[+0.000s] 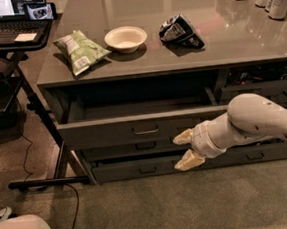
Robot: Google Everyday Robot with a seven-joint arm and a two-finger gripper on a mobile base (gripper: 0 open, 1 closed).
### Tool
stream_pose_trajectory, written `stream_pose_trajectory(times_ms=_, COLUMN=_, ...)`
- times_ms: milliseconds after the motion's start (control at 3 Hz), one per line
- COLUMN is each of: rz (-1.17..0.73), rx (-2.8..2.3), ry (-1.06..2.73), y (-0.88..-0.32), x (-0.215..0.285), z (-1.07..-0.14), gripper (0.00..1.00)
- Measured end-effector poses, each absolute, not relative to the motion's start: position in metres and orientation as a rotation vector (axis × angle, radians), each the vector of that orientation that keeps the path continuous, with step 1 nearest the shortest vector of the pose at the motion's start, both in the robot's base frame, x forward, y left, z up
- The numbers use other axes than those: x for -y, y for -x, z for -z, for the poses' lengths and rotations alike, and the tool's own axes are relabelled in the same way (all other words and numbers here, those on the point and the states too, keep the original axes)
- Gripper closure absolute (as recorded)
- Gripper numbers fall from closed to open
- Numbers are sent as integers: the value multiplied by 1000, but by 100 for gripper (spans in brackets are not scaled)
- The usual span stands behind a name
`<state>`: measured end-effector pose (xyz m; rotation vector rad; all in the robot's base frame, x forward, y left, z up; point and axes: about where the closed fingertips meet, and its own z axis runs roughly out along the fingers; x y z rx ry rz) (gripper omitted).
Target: Close top drawer
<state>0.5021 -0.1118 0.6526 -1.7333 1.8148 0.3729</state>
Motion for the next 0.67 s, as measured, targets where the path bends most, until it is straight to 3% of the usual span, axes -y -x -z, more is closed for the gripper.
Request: stream_pose_trajectory(times_ms=667, rz=-352, rx=-1805, ry=1732, y=-510, x=113, z=-651, gripper=88)
